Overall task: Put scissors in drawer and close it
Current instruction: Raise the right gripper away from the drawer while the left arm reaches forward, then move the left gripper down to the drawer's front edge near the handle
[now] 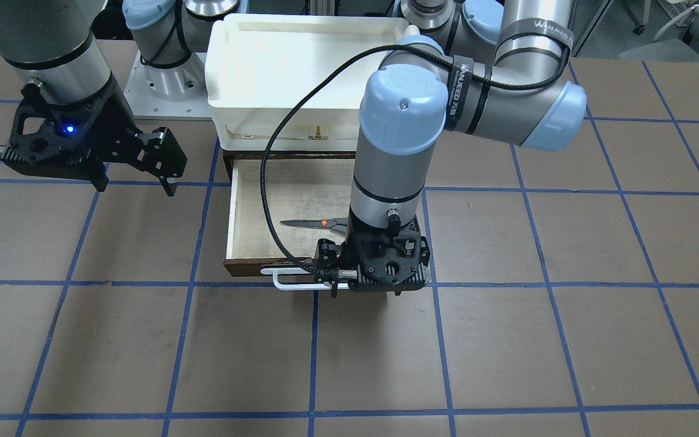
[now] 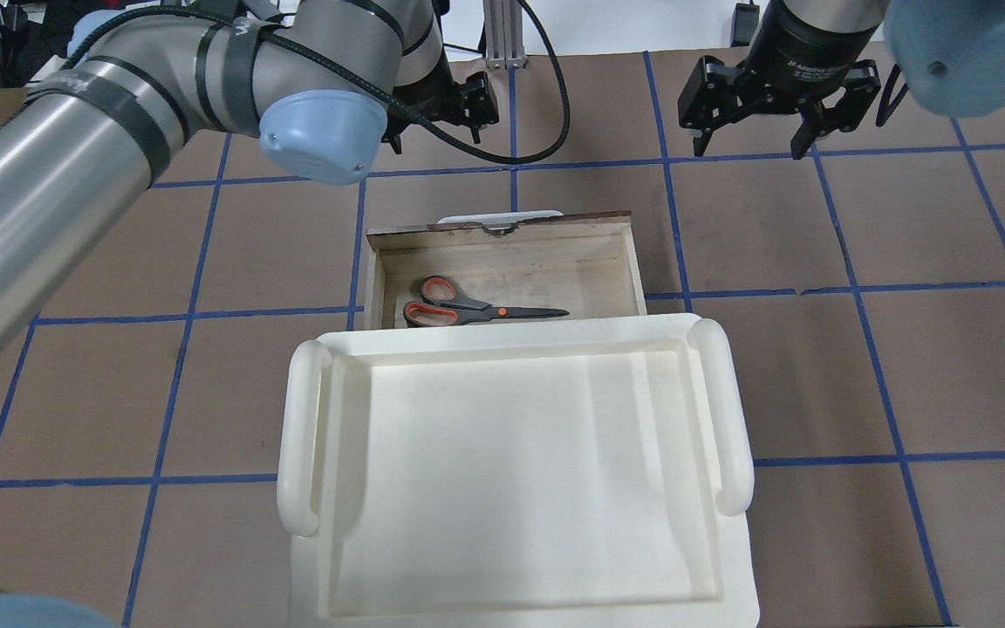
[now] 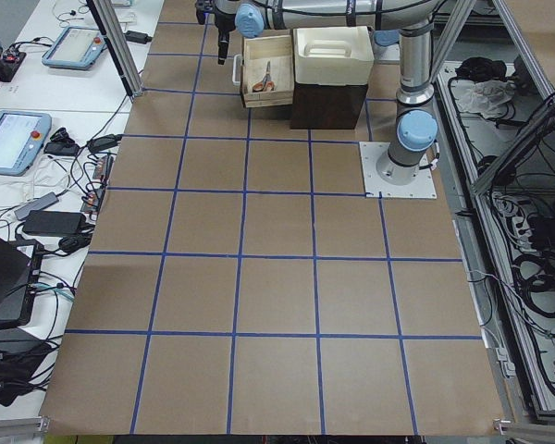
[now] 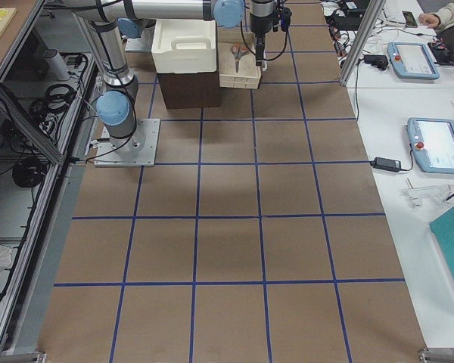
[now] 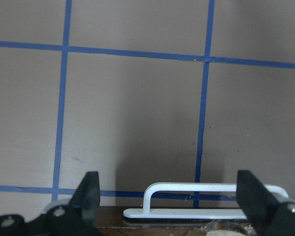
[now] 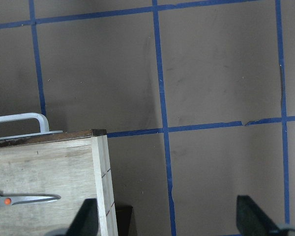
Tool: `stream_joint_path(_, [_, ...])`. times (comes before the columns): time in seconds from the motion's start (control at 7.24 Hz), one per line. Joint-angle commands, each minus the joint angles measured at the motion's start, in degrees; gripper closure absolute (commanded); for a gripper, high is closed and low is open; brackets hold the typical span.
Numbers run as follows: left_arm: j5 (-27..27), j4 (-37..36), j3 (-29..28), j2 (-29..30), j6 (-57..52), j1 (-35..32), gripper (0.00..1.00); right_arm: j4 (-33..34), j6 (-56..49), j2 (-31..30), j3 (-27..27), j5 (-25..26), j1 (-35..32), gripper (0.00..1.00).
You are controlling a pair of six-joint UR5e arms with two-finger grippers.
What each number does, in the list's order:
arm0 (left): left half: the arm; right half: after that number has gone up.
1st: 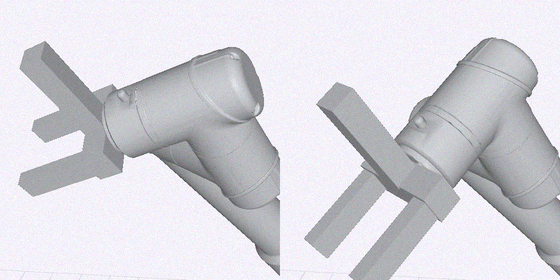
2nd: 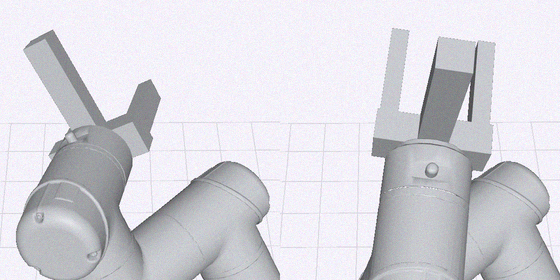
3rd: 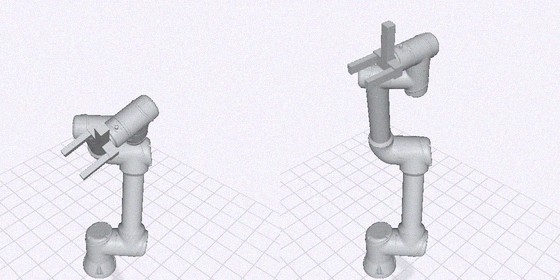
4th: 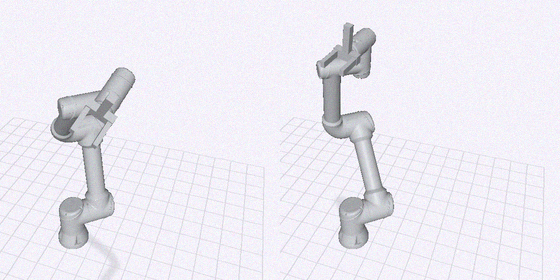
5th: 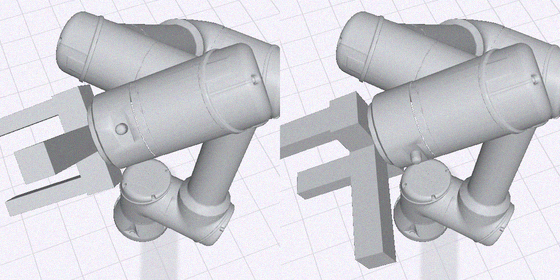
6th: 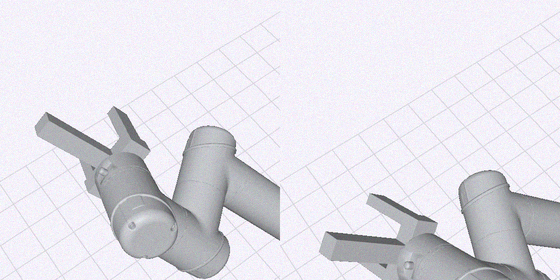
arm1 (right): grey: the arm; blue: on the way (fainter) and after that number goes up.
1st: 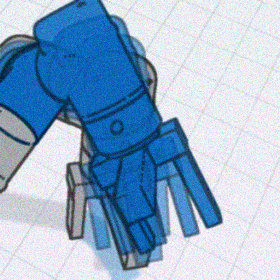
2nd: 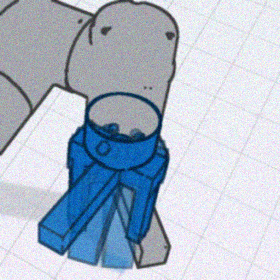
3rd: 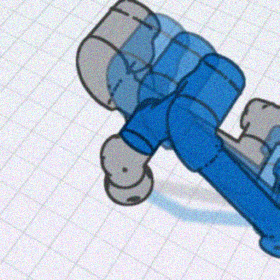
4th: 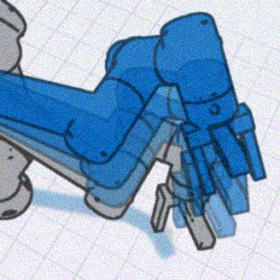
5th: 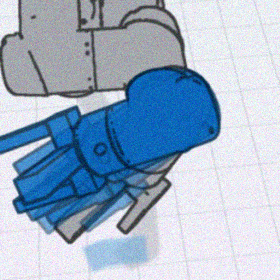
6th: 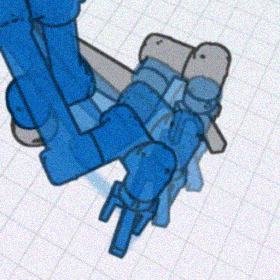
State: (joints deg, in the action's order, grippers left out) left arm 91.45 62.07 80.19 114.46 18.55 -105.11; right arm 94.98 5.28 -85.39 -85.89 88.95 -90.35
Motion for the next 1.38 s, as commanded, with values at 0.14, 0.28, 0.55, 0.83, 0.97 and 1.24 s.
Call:
stream_joint_path(0.14, [-1.88,-2.04,-1.44,6.63,-2.37,-0.71,0.00,-0.06,0.26,-0.84,-0.07,0.26,0.00,0.00])
stream_joint_path(0.28, [-2.15,-2.04,-2.23,8.39,-2.64,-0.80,0.00,-0.32,0.26,-1.01,-0.51,0.26,0.00,0.00])
stream_joint_path(0.55, [-2.16,-2.04,-2.76,10.69,-2.38,-2.20,0.00,-0.41,0.26,-1.10,-0.60,0.26,0.00,0.00])
stream_joint_path(0.83, [-2.07,3.54,-2.85,10.44,-1.86,-2.38,0.00,-0.24,0.26,-1.10,-0.60,0.26,0.08,0.00])
stream_joint_path(0.97, [-2.24,8.11,-2.94,9.48,-1.07,-2.47,0.00,-0.32,0.17,-1.10,-0.60,0.26,0.08,0.00])
stream_joint_path(1.24, [-3.82,15.77,-2.68,6.40,2.35,-2.91,0.00,-0.15,0.00,-1.10,-0.68,0.26,0.08,0.00])
